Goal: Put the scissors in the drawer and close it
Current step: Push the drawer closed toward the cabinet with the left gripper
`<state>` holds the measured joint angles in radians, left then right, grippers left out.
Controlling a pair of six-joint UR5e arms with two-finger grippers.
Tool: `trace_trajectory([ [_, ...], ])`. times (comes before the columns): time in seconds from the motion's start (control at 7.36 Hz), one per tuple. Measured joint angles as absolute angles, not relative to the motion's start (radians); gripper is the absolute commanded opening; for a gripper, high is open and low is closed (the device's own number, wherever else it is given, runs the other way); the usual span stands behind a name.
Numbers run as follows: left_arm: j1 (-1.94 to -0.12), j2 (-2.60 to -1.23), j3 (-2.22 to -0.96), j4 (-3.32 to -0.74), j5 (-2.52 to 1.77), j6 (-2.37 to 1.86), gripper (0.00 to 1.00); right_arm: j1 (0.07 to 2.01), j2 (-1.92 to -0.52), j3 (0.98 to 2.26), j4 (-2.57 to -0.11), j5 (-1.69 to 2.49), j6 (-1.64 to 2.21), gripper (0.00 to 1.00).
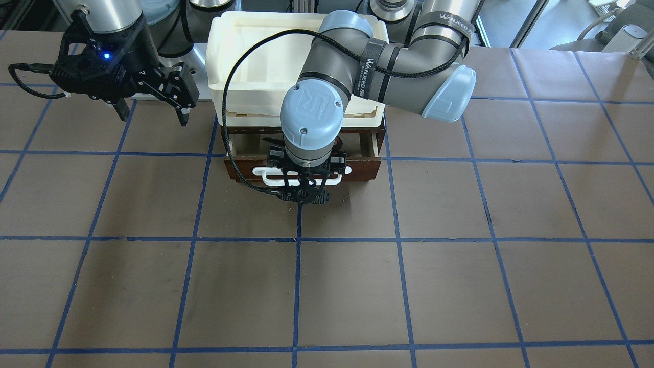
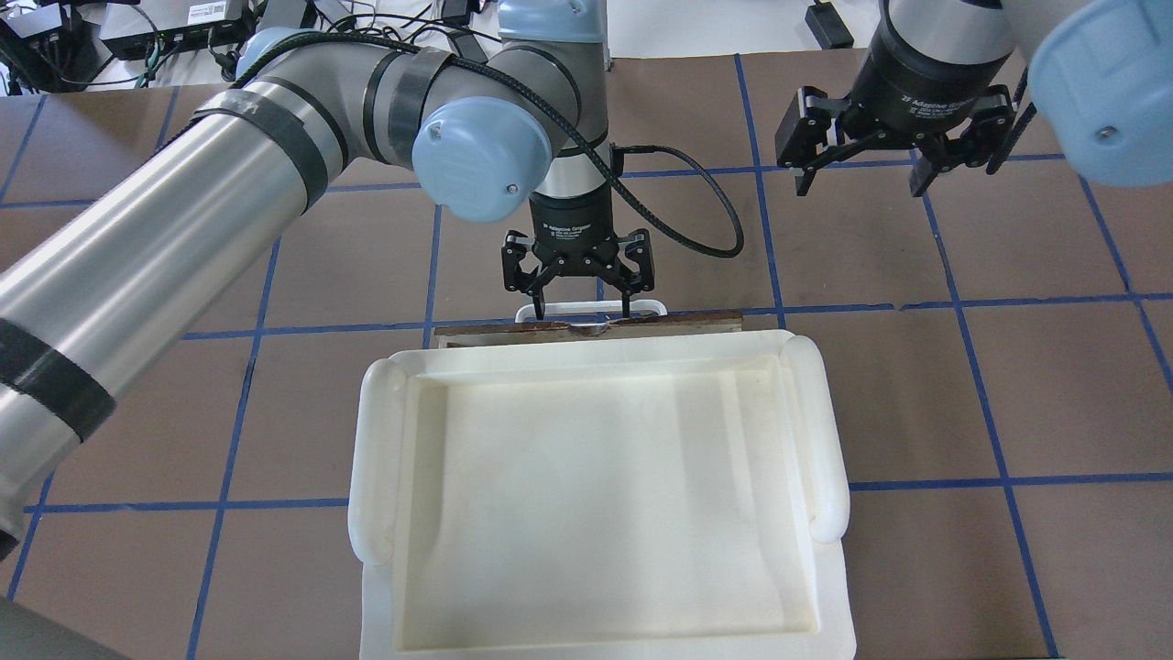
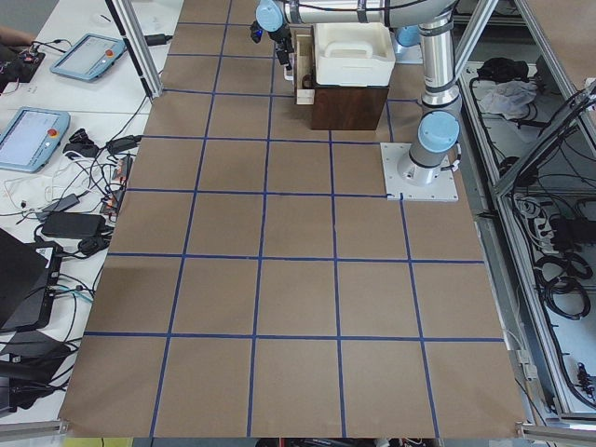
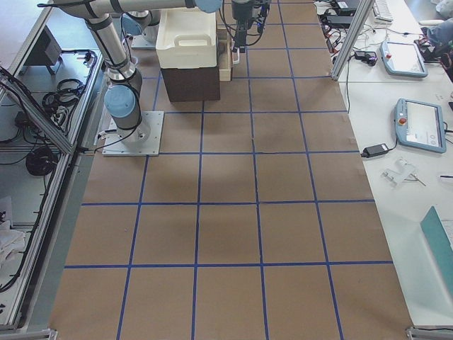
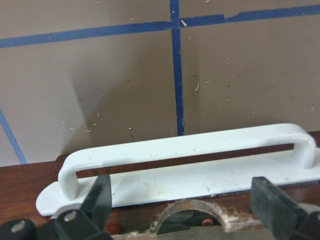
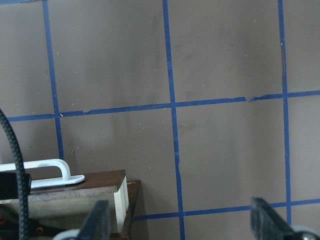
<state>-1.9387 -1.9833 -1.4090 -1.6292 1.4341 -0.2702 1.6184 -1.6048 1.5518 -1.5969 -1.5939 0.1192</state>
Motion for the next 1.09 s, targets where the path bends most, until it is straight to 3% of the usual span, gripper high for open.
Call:
trace_trajectory([
  [1.09,-1.938,-1.957,-1.416,-1.742,1.423,-0.281,1.0,1.622,-1.604,1.555,-1.592,-1.596,0.123,1.0],
])
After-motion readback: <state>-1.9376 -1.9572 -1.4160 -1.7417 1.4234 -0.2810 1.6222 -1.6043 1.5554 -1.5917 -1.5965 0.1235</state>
